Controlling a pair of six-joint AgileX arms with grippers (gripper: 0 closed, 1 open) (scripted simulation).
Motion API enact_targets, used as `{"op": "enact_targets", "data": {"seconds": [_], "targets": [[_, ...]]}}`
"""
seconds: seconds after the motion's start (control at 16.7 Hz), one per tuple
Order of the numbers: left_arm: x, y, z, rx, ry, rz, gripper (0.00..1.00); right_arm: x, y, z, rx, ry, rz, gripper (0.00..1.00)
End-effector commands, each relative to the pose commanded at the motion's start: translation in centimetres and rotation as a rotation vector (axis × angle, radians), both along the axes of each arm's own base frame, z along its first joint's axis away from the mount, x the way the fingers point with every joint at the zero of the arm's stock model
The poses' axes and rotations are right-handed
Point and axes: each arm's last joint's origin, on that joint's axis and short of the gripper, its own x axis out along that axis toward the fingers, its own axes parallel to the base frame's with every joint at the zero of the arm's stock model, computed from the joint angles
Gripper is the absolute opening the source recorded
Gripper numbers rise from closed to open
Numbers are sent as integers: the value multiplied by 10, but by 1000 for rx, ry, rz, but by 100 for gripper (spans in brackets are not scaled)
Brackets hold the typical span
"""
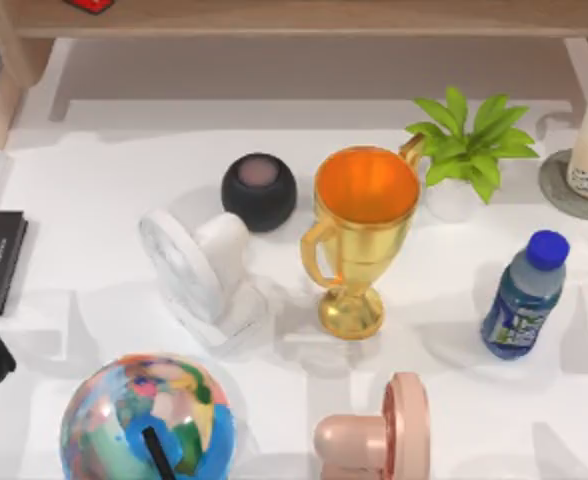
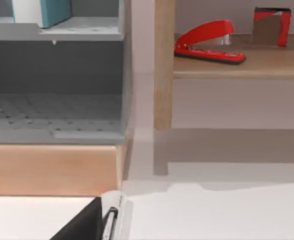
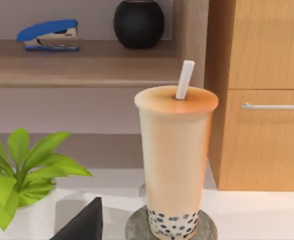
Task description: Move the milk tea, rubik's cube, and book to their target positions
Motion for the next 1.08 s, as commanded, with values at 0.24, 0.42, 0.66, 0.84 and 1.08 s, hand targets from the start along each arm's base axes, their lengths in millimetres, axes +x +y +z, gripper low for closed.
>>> {"op": "enact_targets", "data": {"seconds": [0.24, 0.42, 0.66, 0.84, 1.08], "targets": [[0, 0, 0, 0, 0, 0, 100, 0, -1, -12, 1, 2, 1, 100], [0, 0, 0, 0, 0, 0, 100, 0, -1, -12, 1, 2, 1, 100], [1, 0, 18, -2, -26, -13, 100, 0, -1, -12, 1, 2, 1, 100], [8, 3, 57, -3, -60, -26, 100, 0, -1, -12, 1, 2, 1, 100], [45, 13, 117, -3, -68, -29, 100, 0, -1, -12, 1, 2, 1, 100]]}}
